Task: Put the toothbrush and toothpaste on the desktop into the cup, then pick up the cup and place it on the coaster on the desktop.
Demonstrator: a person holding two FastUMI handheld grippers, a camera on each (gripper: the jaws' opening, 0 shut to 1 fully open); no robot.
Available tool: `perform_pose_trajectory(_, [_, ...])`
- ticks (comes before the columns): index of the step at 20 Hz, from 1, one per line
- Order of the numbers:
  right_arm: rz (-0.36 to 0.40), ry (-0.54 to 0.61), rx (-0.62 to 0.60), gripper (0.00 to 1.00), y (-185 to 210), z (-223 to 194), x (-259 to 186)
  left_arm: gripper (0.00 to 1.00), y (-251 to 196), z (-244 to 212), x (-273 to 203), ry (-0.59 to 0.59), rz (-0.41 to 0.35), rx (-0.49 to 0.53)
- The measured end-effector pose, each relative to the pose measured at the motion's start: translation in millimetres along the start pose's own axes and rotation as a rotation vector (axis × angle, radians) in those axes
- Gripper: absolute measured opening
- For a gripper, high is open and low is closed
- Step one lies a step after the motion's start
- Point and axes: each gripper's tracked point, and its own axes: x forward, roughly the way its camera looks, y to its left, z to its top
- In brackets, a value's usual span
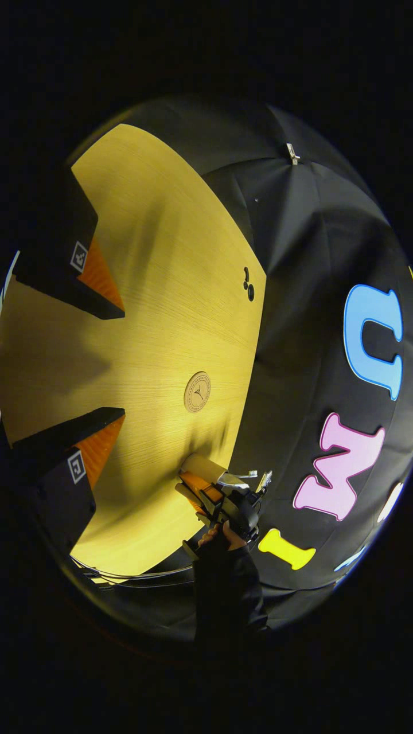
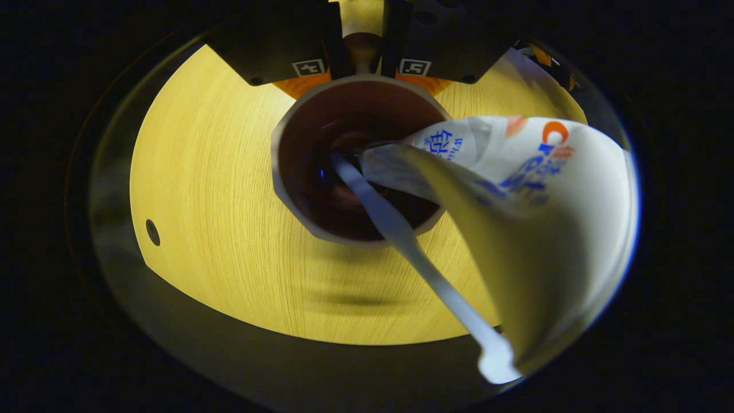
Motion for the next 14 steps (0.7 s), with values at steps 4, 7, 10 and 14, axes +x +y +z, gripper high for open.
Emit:
perform_pose_trajectory(4, [0.005,-0.048,-0.007,0.31,7.7,8.7,-6.6,0.96,2.4,-4.2,-3.6,0.006,0.002,0.000])
perform_pose_trajectory(7, [0.026,-0.051,0.001,0.31,22.5,12.1,-14.2,0.96,4.7,-7.9,-5.7,0.012,0.005,0.004])
perform_pose_trajectory(10, [0.043,-0.052,-0.017,0.30,42.4,18.0,-19.6,0.96,4.4,-9.1,-9.5,0.016,0.005,0.010])
perform_pose_trajectory(14, [0.067,-0.056,-0.062,0.30,77.6,25.2,-22.9,0.96,6.8,-2.3,-17.3,0.005,0.012,-0.016])
